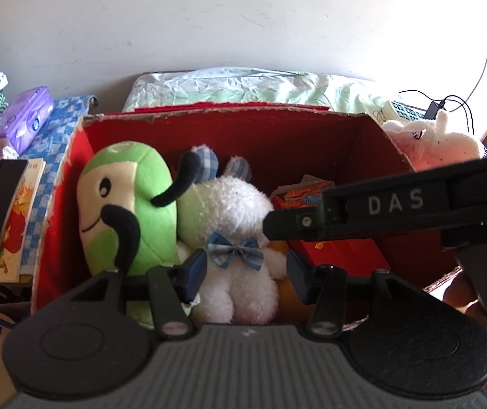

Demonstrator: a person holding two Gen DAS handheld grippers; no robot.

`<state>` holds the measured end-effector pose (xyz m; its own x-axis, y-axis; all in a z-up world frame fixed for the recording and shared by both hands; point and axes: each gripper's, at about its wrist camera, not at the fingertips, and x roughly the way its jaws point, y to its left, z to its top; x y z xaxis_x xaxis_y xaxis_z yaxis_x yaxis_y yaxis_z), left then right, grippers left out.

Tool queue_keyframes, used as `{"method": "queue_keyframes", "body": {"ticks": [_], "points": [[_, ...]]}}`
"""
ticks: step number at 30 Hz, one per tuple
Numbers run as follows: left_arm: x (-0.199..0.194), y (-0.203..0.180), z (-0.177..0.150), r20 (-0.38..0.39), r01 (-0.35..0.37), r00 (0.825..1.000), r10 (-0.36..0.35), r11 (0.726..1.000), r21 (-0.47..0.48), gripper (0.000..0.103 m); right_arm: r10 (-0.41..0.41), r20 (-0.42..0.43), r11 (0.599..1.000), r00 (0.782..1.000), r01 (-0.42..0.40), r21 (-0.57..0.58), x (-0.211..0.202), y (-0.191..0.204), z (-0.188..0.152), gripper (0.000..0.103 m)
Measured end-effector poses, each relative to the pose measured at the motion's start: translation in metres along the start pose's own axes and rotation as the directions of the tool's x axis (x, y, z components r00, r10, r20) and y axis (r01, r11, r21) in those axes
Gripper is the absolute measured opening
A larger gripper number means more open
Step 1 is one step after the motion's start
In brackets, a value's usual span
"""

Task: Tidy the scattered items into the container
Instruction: 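Open both grippers to release the white bunny in the box, then move both grippers out of the box toward the plush pile on the bed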

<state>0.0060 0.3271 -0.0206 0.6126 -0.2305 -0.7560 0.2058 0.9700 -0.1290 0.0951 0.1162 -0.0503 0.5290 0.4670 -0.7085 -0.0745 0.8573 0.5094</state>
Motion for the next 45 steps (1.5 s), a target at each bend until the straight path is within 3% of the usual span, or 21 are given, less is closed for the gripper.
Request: {"method": "queue_keyframes", "body": {"ticks": [19, 26, 35, 39, 45], "points": [[0.002, -0.005, -0.008, -0.043, -0.071, 0.997, 0.071, 0.997, 0.003, 0.055, -0.156, 0.072, 0.988, 0.985, 0.154, 0.024, -0.013, -0.005, -0.024, 0.037], [-0.002, -0.007, -0.011, -0.023, -0.061, 0.998, 0.061, 0.998, -0.006, 0.065, -0.190, 0.101, 0.982, 0.977, 0.191, -0.002, -0.017, 0.002, -0.034, 0.037], [-0.024, -0.016, -0.015, 0.066, -0.083, 0.995, 0.081, 0.996, 0.024, 0.068, -0.154, 0.172, 0.987, 0.973, 0.159, -0.015, -0.037, 0.008, -0.044, 0.039], [-0.038, -0.024, -0.016, 0.112, -0.126, 0.986, 0.120, 0.991, 0.047, 0.070, -0.141, 0.192, 0.989, 0.971, 0.148, -0.022, -0.044, 0.009, -0.043, 0.042], [-0.049, -0.027, -0.017, 0.130, -0.129, 0.984, 0.126, 0.991, 0.019, 0.069, -0.087, 0.220, 0.993, 0.972, 0.102, -0.057, -0.055, 0.008, -0.040, 0.042]]}}
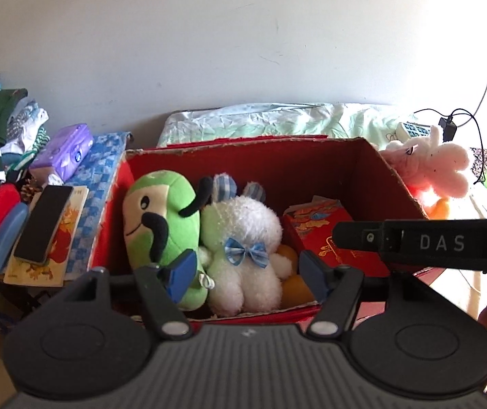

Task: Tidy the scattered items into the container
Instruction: 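Move both grippers out of the box toward the plush pile on the bed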

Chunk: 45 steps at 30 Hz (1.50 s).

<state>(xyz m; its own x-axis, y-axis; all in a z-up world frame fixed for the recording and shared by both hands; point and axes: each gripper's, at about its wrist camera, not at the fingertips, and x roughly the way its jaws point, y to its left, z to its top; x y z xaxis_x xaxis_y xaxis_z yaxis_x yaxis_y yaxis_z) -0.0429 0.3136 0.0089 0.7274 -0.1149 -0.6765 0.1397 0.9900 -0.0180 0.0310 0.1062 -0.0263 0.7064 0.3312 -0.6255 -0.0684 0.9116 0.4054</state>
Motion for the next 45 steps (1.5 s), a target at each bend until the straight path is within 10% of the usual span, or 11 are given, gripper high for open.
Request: {"method": "queue_keyframes", "body": {"ticks": [13, 31, 45], "points": [[-0.023, -0.089, 0.013, 0.104, 0.083, 0.990, -0.090, 0.994, 0.075, 0.084, -0.006, 0.135, 0.999, 0.991, 0.013, -0.051, -0.067, -0.059, 0.007, 0.042], [0.004, -0.188, 0.037, 0.069, 0.231, 0.970, -0.232, 0.973, 0.019, 0.083, -0.102, 0.058, 0.985, 0.993, 0.092, 0.143, -0.096, -0.200, 0.017, 0.042], [0.058, -0.231, 0.071, -0.036, 0.122, 0.991, -0.127, 0.984, -0.126, 0.093, -0.145, -0.094, 0.983, 0.985, 0.154, 0.102, -0.091, -0.263, 0.035, 0.042]]}}
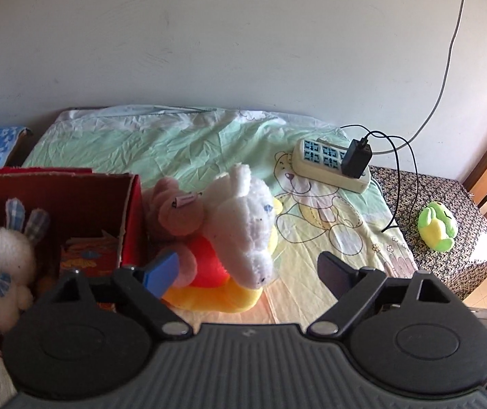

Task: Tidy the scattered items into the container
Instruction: 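Move both grippers out of the box toward the plush pile on the bed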

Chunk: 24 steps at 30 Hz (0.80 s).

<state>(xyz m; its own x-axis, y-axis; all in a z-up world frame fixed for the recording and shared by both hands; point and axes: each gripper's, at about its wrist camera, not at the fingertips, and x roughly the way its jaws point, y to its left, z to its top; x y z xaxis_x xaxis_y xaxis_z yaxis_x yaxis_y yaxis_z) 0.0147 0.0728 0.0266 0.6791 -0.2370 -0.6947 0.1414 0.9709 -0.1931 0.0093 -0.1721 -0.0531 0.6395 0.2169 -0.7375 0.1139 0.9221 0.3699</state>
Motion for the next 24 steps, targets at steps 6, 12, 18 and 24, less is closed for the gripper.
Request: {"method": "queue_keyframes", "body": {"ticks": [6, 12, 18, 24], "points": [[0.007, -0.016, -0.004, -0.027, -0.045, 0.999, 0.046, 0.999, 0.012, 0.102, -0.011, -0.071, 0.999, 0.997, 0.013, 0.030, 0.006, -0.021, 0.002, 0.051], [0.016, -0.016, -0.007, -0.076, -0.069, 0.995, 0.068, 0.998, -0.004, 0.102, 0.003, -0.128, 1.000, 0.992, 0.000, 0.022, 0.021, -0.020, 0.013, 0.053], [0.019, -0.015, 0.006, -0.086, -0.084, 0.993, 0.084, 0.996, 0.007, 0.103, 0.070, -0.223, 0.998, 0.972, -0.067, 0.022, 0.037, -0.016, 0.050, 0.055], [0.028, -0.023, 0.022, -0.106, -0.082, 0.991, 0.087, 0.996, 0.047, 0.103, 0.161, -0.293, 0.986, 0.942, -0.163, 0.019, 0.045, 0.002, 0.106, 0.062]]}}
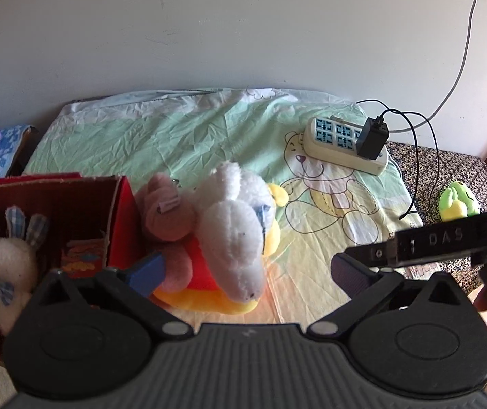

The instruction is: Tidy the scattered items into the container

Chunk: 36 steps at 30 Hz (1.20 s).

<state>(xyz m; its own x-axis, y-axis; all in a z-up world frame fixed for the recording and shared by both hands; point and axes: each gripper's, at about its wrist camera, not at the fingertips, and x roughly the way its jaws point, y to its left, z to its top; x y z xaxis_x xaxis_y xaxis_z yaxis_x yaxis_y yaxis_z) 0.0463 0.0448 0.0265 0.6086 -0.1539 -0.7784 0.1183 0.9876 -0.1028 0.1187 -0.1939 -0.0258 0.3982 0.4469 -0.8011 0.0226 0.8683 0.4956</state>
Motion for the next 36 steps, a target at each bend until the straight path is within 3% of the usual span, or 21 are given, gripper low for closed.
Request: {"method": "queue_keyframes", "body": {"ticks": [5, 11, 15, 20, 25, 33, 36], "points": [[0.006, 0.010, 0.004, -0.002, 0.017, 1.000, -0.017, 0.999, -0.027, 0.103, 0.059, -0.007, 0.998, 0.998, -0.059, -0.003, 0.009, 0.016, 0.027, 0.065], [0.003, 0.032, 0.001, 0.023, 0.112, 0.994, -0.110, 0.989, -0.095, 0.102, 0.149, -0.027, 0.989, 0.989, -0.148, 0.011, 0.028, 0.030, 0.035, 0.065], [0.001, 0.032, 0.005, 0.061, 0.157, 0.986, -0.153, 0.984, -0.085, 0.102, 0.183, -0.026, 0.983, 0.983, -0.182, 0.031, 0.041, 0.035, 0.043, 0.065], [0.014, 0.027, 0.012, 0.072, 0.162, 0.985, -0.157, 0.985, -0.062, 0.101, 0.175, -0.049, 0.984, 0.983, -0.174, 0.026, 0.065, 0.041, 0.050, 0.066], [0.028, 0.031, 0.010, 0.029, 0.187, 0.982, -0.186, 0.978, -0.088, 0.094, 0.261, -0.114, 0.965, 0.959, -0.256, 0.051, 0.075, 0.035, 0.044, 0.062], [0.020, 0.007, -0.007, 0.034, 0.222, 0.975, -0.221, 0.975, -0.010, 0.097, 0.279, -0.079, 0.960, 0.957, -0.280, -0.002, 0.052, 0.018, 0.021, 0.058], [0.013, -0.011, -0.018, 0.036, 0.268, 0.962, -0.269, 0.963, 0.036, 0.099, 0.274, -0.051, 0.962, 0.960, -0.274, 0.002, 0.037, 0.004, 0.009, 0.058]]}}
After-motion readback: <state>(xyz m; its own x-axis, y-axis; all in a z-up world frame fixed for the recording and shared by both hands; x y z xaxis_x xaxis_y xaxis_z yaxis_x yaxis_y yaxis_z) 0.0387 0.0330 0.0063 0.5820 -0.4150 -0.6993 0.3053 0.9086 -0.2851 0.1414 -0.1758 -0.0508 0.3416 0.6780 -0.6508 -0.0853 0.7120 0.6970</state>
